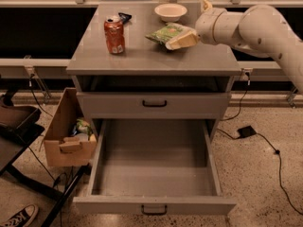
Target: Place green jalapeno chip bag into middle drawer
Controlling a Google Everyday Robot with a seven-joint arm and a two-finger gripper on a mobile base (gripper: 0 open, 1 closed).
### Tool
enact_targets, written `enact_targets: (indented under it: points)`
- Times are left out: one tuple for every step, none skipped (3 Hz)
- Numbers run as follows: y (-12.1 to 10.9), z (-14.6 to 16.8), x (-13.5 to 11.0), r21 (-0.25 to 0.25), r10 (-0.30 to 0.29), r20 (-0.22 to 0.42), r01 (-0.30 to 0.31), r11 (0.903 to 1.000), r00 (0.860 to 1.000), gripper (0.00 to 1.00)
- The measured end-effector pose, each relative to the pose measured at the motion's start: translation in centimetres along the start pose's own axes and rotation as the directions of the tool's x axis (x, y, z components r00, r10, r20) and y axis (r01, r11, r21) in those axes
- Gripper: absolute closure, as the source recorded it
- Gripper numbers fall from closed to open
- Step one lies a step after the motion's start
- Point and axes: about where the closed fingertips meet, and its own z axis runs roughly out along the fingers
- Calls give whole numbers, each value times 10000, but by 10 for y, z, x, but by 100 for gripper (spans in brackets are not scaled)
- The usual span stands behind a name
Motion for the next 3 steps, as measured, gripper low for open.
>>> enact_targets:
  points:
    - [4,50,12,-348,977,451,-962,9948,9942,0]
    - [12,86,16,-1103,1849,258,-1811,9773,9824,0]
    - [29,105,29,-1849,2359,-767,-2463,9514,9688,17]
